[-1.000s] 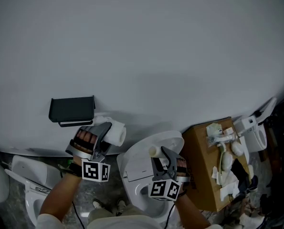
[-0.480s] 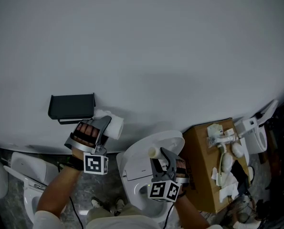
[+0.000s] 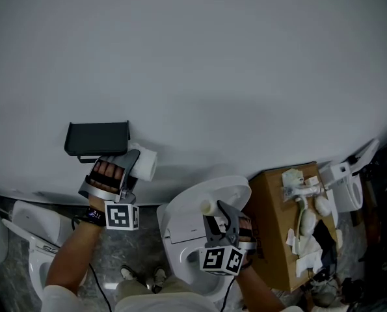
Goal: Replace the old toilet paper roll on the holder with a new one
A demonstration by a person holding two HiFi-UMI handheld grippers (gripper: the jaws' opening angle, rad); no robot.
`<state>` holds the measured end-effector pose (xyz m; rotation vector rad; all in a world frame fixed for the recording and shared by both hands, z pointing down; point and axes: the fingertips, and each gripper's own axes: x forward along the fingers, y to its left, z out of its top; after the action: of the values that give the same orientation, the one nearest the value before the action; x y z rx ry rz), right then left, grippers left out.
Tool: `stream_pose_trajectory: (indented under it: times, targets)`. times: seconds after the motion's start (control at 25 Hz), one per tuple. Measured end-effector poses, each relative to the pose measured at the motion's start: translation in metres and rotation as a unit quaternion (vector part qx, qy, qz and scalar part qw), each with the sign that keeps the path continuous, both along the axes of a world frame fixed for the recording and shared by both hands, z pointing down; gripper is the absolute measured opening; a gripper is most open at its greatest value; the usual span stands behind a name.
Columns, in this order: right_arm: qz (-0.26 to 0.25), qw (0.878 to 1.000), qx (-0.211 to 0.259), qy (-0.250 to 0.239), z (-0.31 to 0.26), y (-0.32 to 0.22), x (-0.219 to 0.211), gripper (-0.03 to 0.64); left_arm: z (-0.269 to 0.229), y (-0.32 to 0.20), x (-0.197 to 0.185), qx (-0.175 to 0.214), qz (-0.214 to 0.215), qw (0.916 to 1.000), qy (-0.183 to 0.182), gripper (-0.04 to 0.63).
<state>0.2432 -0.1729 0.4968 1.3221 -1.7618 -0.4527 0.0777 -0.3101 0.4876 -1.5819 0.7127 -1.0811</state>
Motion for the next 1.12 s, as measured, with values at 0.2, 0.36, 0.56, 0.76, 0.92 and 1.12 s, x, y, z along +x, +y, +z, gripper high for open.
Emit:
stream_pose_trajectory:
  times: [0.2,0.36,0.56,0.76,0.92,1.12]
  targets:
    - [-0.003,1.000,-0.002,-0.001,0.001,0.003,-0.002,0.193,0.010,0.000,-0.006,-0.006,-0.007,0.9999,-0.007,0.313]
    - [-0.005,1.000,0.001,-0.003,0.003,0.004,-0.002,0.193,0.014,-0.006,-0.016,-0.005,-0.024,0.9996,-0.012,0.313]
    - [-0.005,1.000,-0.005,-0.004,0.006,0.004,0.001,0.192,0.017,-0.011,-0.018,-0.004,-0.037,0.9993,-0.009,0.313]
    - [-0.002,1.000,-0.006,-0.007,0.008,0.006,0.000,0.193,0.018,-0.012,-0.029,0.001,-0.043,0.9990,-0.016,0.313]
    - [-0.002,1.000,-0.012,-0.012,0.010,0.008,-0.002,0.192,0.017,-0.014,-0.039,0.003,-0.054,0.9985,-0.010,0.311]
    - [-0.002,1.000,-0.014,-0.016,0.012,0.006,-0.003,0.193,0.016,-0.015,-0.046,0.002,-0.062,0.9980,-0.005,0.311]
